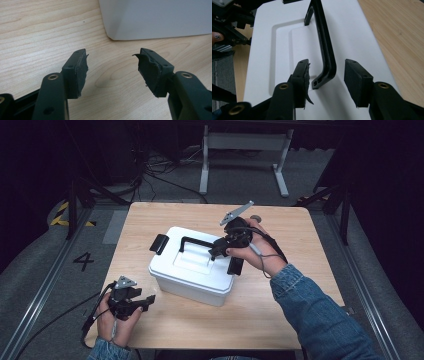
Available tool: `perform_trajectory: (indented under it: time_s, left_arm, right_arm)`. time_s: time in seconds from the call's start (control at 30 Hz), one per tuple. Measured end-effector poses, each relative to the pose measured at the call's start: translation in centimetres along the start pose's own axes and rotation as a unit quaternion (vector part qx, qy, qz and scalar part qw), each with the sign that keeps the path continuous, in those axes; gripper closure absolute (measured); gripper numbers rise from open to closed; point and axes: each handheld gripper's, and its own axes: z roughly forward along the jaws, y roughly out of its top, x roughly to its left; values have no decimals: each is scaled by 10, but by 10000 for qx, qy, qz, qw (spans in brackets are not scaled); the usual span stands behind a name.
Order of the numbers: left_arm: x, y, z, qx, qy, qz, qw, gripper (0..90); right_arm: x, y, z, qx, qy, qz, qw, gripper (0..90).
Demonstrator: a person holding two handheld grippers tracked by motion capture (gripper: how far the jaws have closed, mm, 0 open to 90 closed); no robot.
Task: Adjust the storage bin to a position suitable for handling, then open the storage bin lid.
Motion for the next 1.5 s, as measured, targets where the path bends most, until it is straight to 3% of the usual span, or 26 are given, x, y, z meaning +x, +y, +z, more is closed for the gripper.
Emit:
perform_trajectory:
  time_s: [0.23,0.37,0.47,0.83,1.2,1.5]
  left_arm:
    - [0,3,3,3,-39,49,10000,413]
    - [-1,4,3,-20,-61,17,10000,412]
    - [-2,4,3,-11,-74,33,10000,413]
    - [-1,6,5,-3,-64,88,9999,412]
    - [-1,5,4,-4,-84,51,10000,414]
    - [-1,4,3,14,-84,52,9999,414]
  right_arm:
    - [5,4,9,62,-5,-231,9997,686]
    - [7,5,10,132,6,-261,9996,800]
    - [9,5,9,122,39,-289,9995,827]
    - [16,6,8,121,-9,-575,9983,844]
    - [23,14,-3,-226,-80,-762,9968,848]
    - [26,24,-24,-533,-110,-740,9958,849]
